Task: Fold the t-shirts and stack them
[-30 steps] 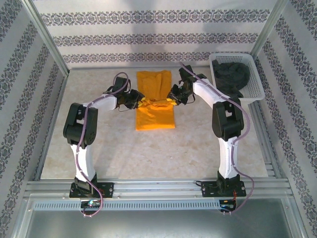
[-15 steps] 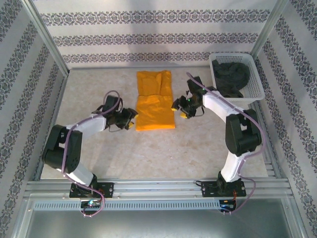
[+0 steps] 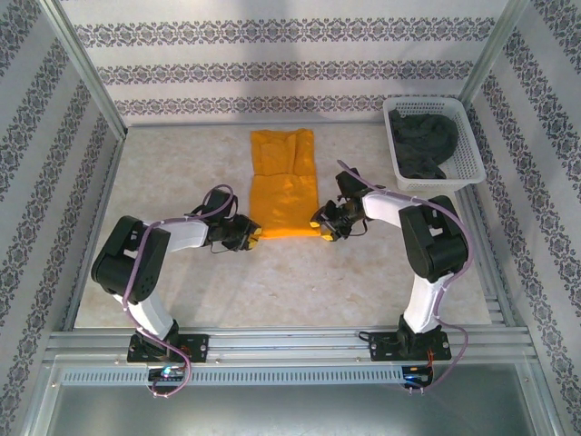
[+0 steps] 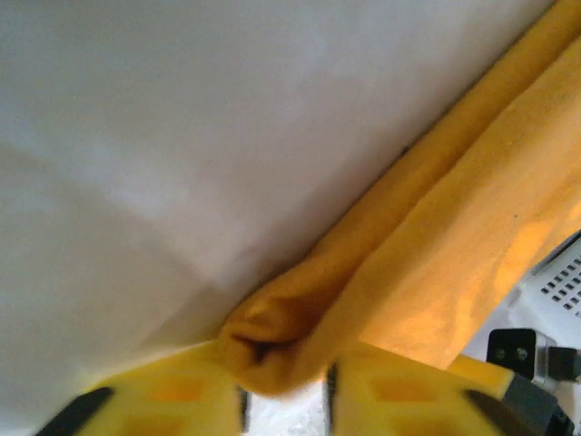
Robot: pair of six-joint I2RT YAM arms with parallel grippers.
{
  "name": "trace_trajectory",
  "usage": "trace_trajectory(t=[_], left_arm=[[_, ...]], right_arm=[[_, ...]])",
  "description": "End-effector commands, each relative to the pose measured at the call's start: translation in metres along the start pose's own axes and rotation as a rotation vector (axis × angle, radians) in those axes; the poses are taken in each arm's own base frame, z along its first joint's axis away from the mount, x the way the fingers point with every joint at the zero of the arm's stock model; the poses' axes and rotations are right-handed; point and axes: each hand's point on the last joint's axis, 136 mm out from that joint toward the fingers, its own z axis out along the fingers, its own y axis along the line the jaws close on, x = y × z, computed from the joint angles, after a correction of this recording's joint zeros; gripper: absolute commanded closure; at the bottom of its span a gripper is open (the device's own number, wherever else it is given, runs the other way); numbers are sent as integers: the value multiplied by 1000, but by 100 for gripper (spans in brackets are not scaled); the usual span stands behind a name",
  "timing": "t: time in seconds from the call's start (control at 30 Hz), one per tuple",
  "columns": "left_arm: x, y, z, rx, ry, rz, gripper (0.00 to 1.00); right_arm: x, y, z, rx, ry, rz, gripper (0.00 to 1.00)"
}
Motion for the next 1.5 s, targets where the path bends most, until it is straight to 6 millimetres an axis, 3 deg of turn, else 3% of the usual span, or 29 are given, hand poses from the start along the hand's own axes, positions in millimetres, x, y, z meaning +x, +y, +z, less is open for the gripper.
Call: trace_trajectory(t=[0.0, 0.1, 0.17, 0.3, 0.43, 0.67, 0.77, 0.87, 0.97, 1.2, 1.3, 1.43, 1.47], left_arm=[[2, -34, 6, 105, -7, 57, 85], [3, -37, -2, 98, -25, 77, 100], [4, -39, -10, 95, -38, 94, 100], [15, -36, -25, 94, -21, 127, 100], [37, -17, -30, 76, 59, 154, 100], [96, 40, -33, -3, 193, 201, 100], [110, 43, -46, 30, 183, 242, 100], [111, 20, -72, 112, 110, 332, 100], [108, -11, -105, 200, -2, 415, 100], [91, -82, -141, 381, -160, 423, 100], [73, -115, -146, 435, -219, 406, 100], [38, -162, -128, 462, -226, 359, 100], [25, -171, -116, 444, -223, 347, 100]], right_arm=[[-5, 25, 10, -71, 7, 5, 73], [-7, 25, 4, -72, -20, 17, 93], [-8, 25, -7, -71, -47, 16, 100], [-2, 22, -28, -66, -79, 0, 100], [24, 14, -33, -50, -19, -30, 100], [88, -39, -29, 39, 96, -40, 100], [109, -52, -40, 42, 101, -30, 100], [121, -48, -62, 44, 70, -46, 100], [122, -29, -86, 22, 17, -67, 100], [91, 33, -134, -36, -116, -65, 100], [65, 63, -138, -74, -142, -40, 100], [16, 95, -134, -97, -176, 13, 100], [1, 102, -130, -100, -182, 27, 100]])
